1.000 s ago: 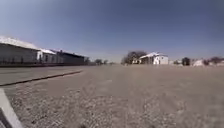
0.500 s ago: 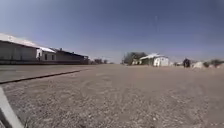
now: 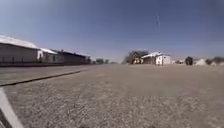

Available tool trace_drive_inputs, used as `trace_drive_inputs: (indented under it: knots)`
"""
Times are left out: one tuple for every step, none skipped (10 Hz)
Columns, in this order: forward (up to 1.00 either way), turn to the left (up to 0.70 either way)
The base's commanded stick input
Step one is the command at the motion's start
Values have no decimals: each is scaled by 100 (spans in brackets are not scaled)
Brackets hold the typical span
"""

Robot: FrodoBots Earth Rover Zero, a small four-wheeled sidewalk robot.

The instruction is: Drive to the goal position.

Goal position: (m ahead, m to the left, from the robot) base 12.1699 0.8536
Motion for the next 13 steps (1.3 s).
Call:
trace_drive_inputs:
  knots:
    - [70, 0]
    - [70, 0]
    - [70, 0]
    - [70, 0]
    - [70, 0]
    - [70, 0]
    - [70, 0]
    - [70, 0]
    - [70, 0]
    - [70, 0]
    - [70, 0]
    - [70, 0]
    - [70, 0]
